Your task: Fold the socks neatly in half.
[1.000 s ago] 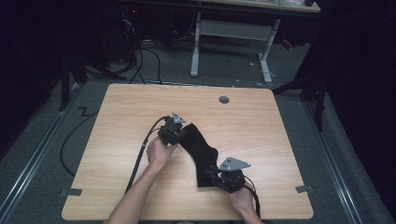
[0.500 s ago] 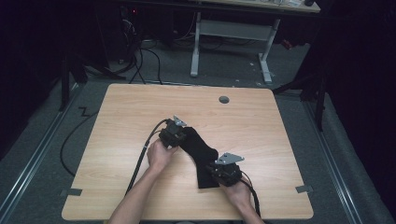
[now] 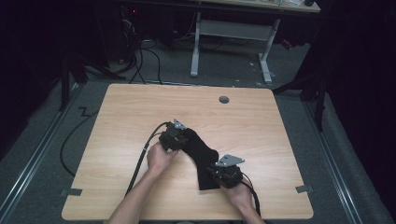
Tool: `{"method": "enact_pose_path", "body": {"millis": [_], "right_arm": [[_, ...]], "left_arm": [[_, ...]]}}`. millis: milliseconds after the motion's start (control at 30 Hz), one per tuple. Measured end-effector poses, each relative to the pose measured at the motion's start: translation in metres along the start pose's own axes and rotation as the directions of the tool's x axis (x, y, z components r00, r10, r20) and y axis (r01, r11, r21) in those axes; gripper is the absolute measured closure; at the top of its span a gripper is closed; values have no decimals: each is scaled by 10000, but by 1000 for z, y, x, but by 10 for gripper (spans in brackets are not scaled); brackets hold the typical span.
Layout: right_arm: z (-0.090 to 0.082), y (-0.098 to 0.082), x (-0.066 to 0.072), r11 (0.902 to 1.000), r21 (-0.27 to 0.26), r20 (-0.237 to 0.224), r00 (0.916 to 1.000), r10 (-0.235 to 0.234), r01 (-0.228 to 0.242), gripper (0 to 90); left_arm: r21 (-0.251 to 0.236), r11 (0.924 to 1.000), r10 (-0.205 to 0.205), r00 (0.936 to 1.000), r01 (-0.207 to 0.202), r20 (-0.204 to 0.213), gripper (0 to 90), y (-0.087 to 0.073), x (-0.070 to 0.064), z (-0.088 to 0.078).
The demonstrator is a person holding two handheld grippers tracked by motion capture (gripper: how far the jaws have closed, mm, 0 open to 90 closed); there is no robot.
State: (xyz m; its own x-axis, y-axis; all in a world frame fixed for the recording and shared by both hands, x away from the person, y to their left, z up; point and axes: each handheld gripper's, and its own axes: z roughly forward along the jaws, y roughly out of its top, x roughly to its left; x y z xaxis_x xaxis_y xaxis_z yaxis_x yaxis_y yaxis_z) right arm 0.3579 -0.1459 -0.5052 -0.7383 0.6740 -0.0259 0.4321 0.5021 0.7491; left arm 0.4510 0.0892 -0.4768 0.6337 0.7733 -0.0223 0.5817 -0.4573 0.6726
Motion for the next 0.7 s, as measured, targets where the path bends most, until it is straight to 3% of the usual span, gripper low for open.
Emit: {"method": "enact_pose_path", "body": {"millis": [133, 233, 367, 467, 700], "right_arm": [[0, 0, 0, 10000, 11, 0, 10000, -7, 7, 746], [0, 0, 0, 10000, 1, -10, 10000, -19, 19, 746], [0, 0, 0, 10000, 12, -13, 10000, -28, 28, 747], [0, 0, 0, 10000, 9, -20, 10000, -41, 41, 747], [0, 0, 0, 10000, 21, -5, 10000, -49, 49, 748]], "left_arm": [[54, 9987, 499, 9985, -500, 209, 721, -4, -8, -1], [-260, 9986, 473, 9986, -467, 246, 712, -3, -8, -5], [-876, 9959, -225, 9997, 236, 136, 715, -1, 0, -12], [-1055, 9922, -665, 9978, 665, 37, 724, -1, 8, -13], [-1228, 9866, -1120, 9932, 1073, -318, 736, -1, 16, -15]]}}
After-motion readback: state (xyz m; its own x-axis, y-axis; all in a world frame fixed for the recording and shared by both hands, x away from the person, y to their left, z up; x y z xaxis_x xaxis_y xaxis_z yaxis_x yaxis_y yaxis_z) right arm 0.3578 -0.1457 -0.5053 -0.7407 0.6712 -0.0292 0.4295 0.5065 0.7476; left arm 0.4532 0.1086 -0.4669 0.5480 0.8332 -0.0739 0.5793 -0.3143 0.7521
